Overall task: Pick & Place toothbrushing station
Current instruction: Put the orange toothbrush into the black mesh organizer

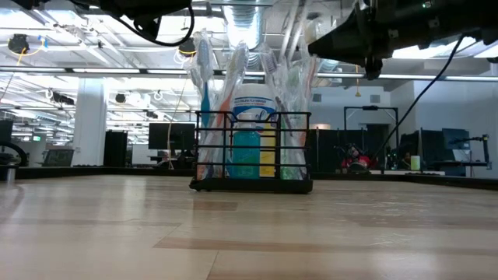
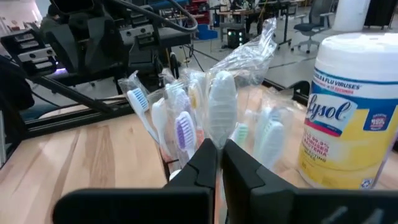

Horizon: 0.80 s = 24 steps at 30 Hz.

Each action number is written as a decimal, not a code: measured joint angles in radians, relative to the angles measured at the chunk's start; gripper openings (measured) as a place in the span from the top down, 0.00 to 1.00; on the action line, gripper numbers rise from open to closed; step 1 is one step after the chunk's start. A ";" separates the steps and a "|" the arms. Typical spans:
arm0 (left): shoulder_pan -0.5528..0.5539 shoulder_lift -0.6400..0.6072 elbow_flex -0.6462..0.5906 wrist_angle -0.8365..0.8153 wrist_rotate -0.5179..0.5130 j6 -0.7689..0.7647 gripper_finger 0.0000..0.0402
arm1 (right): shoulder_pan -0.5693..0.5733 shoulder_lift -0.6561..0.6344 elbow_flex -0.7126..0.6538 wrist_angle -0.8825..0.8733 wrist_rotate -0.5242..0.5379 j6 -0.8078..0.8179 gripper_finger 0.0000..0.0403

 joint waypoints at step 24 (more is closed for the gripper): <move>0.000 0.000 0.000 0.003 0.000 0.002 0.91 | -0.038 0.155 0.012 0.066 -0.058 0.044 0.95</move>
